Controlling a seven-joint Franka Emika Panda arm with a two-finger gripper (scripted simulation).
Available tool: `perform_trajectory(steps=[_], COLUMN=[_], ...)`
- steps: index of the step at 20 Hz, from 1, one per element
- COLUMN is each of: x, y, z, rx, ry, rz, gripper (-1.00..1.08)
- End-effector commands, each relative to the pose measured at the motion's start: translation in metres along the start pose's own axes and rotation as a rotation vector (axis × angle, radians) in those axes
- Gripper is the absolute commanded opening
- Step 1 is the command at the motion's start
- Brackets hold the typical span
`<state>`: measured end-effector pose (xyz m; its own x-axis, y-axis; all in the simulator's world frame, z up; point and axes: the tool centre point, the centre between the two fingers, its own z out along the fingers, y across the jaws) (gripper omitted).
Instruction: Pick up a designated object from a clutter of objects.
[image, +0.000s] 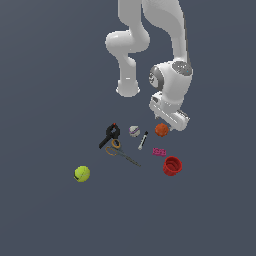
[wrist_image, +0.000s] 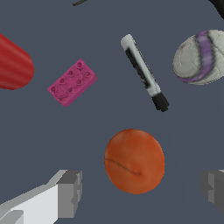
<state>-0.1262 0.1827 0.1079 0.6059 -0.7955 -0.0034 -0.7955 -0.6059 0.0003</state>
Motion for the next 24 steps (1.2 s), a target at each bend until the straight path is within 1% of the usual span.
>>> perform_trajectory(steps=[1, 7, 15, 24], x=[-0.005, -0.011, -0.011, -0.011], y=[0.003, 0.006, 0.007, 0.008], z=[0.004, 0.010, 0.015, 0.048], rx=[0.000, 0.000, 0.000, 0.000], ry=[0.001, 0.003, 0.003, 0.004], rz=[0.029, 0.065, 0.066, 0.069], gripper=[1.00, 1.00, 1.00, 1.00])
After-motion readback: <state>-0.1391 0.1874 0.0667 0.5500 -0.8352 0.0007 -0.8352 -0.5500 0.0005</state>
